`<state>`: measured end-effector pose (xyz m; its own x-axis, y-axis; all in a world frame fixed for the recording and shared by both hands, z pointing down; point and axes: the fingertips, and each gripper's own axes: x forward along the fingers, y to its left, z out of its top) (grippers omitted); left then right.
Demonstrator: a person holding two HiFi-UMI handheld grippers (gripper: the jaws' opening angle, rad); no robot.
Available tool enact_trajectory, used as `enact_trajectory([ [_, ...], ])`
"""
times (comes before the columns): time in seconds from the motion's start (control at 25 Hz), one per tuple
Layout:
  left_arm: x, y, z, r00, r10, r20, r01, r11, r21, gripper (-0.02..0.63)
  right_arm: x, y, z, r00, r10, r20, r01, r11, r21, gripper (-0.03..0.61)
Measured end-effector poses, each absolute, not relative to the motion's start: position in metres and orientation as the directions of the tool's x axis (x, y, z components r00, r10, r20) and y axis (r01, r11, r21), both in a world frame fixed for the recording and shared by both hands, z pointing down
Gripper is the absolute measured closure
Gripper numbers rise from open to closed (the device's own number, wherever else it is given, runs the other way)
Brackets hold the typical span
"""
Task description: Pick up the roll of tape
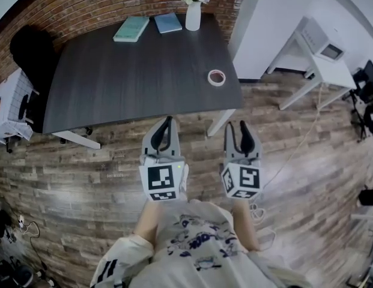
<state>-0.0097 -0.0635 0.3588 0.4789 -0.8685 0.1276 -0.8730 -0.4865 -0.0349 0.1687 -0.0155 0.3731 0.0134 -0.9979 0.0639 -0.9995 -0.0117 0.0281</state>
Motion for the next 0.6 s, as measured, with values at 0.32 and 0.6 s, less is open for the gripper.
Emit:
enact_trajectory([
  [0.32,0.008,-0.155,0.360,0.501,-0.852,0.151,-0.859,-0.511,-0.031,0.611,0.183,-0.104,0.383,0.026,-0.992,0.126,-1.000,-0.024,0.018,0.428],
  [0.6,0.010,-0.215,0.373,0.506,-0.844,0.179,-0.855,-0.518,-0.027,0.611,0.189,-0.159,0.397,0.044,-0.985,0.166,-0.999,-0.043,0.011,0.420],
])
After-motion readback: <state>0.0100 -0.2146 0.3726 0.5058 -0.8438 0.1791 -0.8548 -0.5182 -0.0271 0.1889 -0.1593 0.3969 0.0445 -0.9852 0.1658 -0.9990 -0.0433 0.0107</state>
